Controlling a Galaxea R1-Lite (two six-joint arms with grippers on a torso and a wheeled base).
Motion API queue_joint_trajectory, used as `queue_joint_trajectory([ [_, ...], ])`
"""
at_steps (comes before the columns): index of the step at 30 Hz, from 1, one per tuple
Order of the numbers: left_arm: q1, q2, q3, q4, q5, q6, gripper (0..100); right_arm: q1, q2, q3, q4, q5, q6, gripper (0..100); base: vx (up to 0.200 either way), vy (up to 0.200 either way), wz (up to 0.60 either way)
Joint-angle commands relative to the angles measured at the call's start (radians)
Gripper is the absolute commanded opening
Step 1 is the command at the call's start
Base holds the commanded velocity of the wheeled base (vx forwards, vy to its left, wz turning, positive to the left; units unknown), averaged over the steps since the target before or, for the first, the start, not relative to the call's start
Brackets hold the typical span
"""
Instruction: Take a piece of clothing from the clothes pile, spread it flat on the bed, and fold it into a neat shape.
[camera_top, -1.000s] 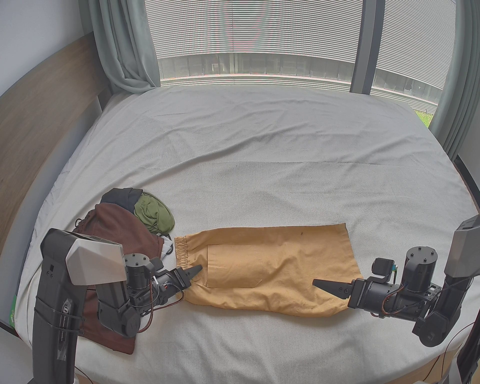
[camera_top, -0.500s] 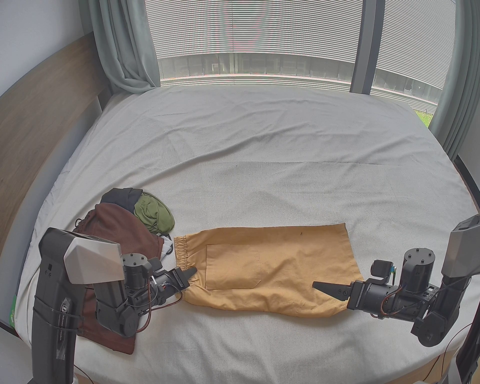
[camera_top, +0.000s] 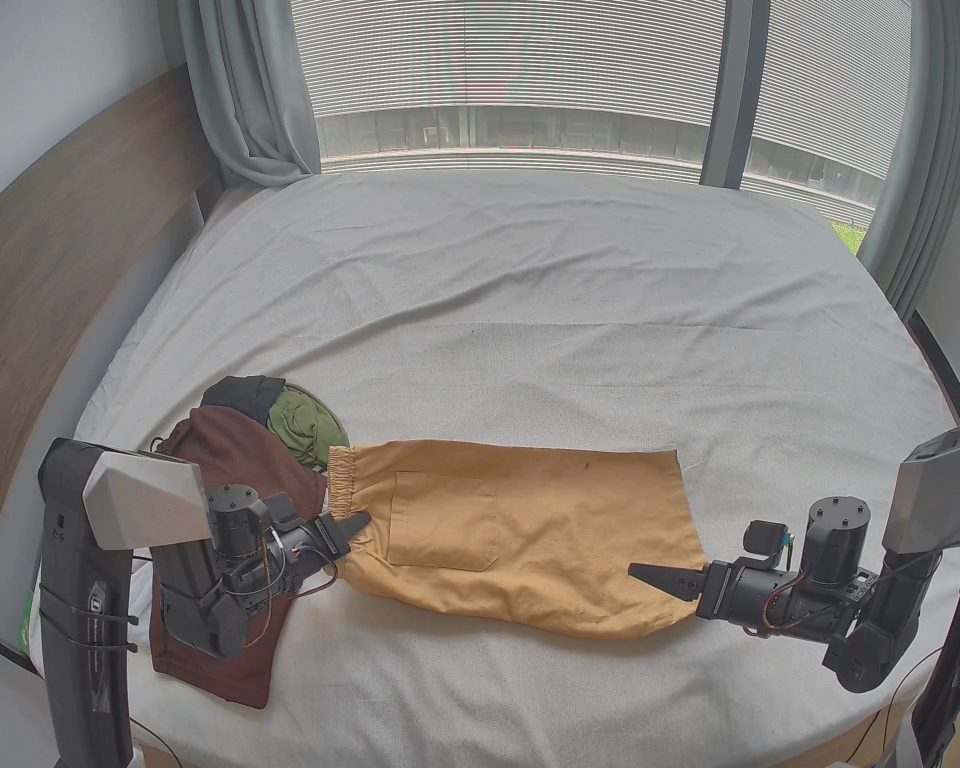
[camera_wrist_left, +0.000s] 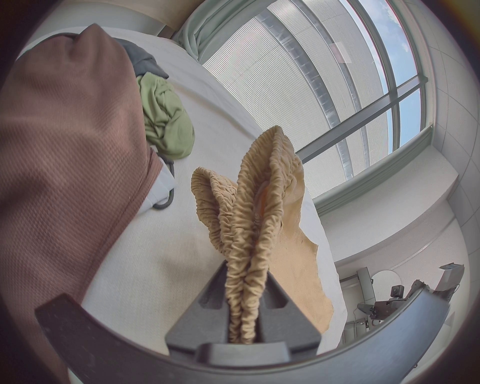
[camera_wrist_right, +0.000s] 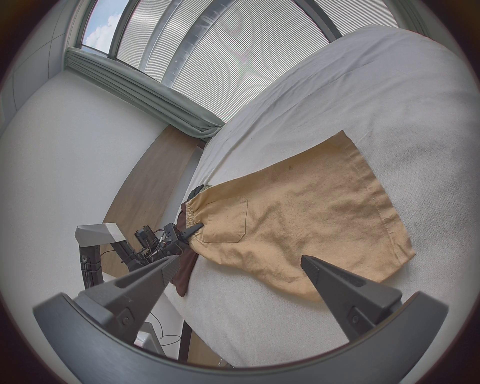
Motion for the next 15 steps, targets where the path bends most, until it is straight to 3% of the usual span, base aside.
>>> queue_joint_trajectory([
  [1, 0.012, -0.031, 0.014, -0.001, -0.005, -0.001, 0, -0.001, 0.006, 0.002, 0.000, 0.000, 0.001, 100, 0.000, 0.000, 0.00],
  [15, 0.075, -0.114, 0.111, -0.001, -0.072, 0.005, 0, 0.008, 0.027, 0.000, 0.000, 0.000, -0.001, 100, 0.000, 0.000, 0.00],
])
